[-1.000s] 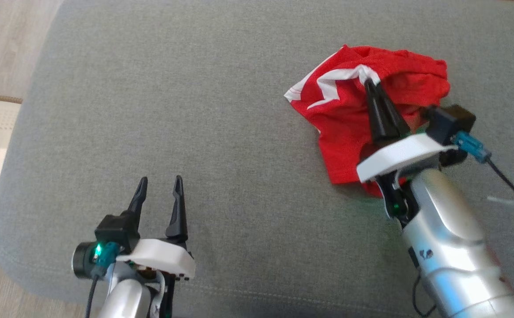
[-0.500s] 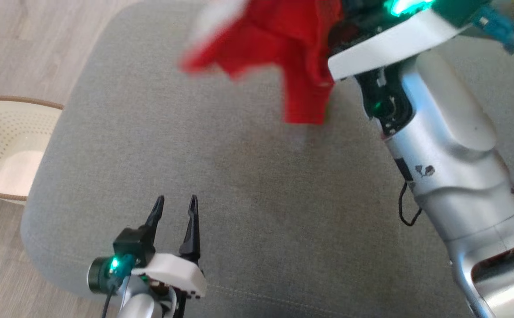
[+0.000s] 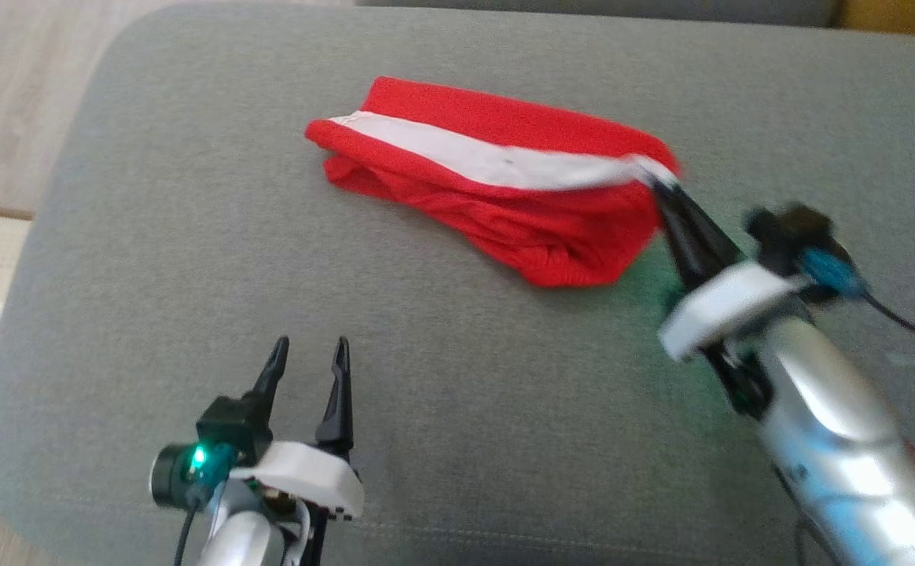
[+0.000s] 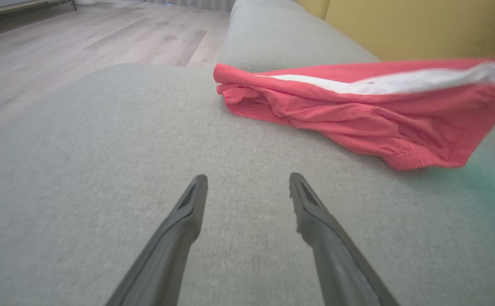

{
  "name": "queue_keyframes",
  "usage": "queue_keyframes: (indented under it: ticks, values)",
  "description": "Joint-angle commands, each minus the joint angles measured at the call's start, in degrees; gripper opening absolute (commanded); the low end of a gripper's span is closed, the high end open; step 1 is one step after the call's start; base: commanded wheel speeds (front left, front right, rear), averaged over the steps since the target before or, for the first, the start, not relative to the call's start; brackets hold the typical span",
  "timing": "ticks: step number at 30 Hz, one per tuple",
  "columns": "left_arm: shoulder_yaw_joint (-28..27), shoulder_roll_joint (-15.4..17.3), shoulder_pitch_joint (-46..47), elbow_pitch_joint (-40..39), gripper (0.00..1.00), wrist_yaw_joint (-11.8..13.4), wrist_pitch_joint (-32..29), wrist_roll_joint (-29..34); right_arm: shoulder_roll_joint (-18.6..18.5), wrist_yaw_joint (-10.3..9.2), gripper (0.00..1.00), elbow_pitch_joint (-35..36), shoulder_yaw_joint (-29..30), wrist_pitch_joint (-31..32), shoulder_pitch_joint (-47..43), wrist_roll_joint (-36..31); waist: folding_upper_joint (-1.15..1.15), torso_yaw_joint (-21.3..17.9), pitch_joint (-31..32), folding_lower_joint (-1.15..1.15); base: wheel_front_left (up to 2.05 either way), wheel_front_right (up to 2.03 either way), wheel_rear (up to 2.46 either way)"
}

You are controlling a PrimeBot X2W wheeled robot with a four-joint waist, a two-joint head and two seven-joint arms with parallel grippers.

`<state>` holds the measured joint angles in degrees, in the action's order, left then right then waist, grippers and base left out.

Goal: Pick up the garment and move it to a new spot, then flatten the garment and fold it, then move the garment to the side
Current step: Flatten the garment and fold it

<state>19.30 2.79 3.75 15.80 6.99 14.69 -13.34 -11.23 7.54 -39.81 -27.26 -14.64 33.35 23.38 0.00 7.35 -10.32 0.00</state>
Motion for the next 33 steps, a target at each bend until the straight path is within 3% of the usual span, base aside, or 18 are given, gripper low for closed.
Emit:
queue_keyframes:
  ticks: [1,14,15,16,21,33]
  values:
    - [-2.3,0.1,2.7,-1.8,1.0,-0.3,0.3,0.7,-0.6,-0.05,0.0,1.3,0.7,-0.4,-0.5,-0.5,0.0,-1.5,-0.9,0.0,0.0,0.0,0.0]
    - [-3.2,0.1,4.4,-1.4,1.0,-1.1,0.3,1.5,-3.7,-0.05,0.0,1.1,7.6,-0.4,-7.7,-5.9,0.0,-5.9,0.0,0.0,0.0,0.0,0.0]
    - [-3.2,0.1,4.3,-1.4,1.0,-1.1,0.3,1.5,-3.7,-0.05,0.36,1.2,8.5,-0.4,-7.7,-6.8,0.0,-6.1,0.3,0.0,0.0,0.0,0.0]
    - [-3.2,0.1,4.2,-1.4,1.0,-1.1,0.3,1.5,-3.5,-0.05,1.0,1.2,9.4,-0.4,-7.7,-7.6,0.0,-6.2,0.5,0.0,0.0,0.0,0.0]
    - [-3.6,0.1,3.7,-1.2,1.0,-0.5,0.3,1.4,-1.5,-0.05,1.0,3.2,15.2,-0.4,-8.4,-11.0,0.0,-6.4,1.5,0.0,0.0,0.0,0.0]
    - [-7.9,0.1,2.8,-1.4,1.0,1.7,0.3,3.9,7.7,-0.05,1.0,15.2,27.8,-0.4,-14.7,-16.5,0.0,-6.4,4.0,0.0,0.0,0.0,0.0]
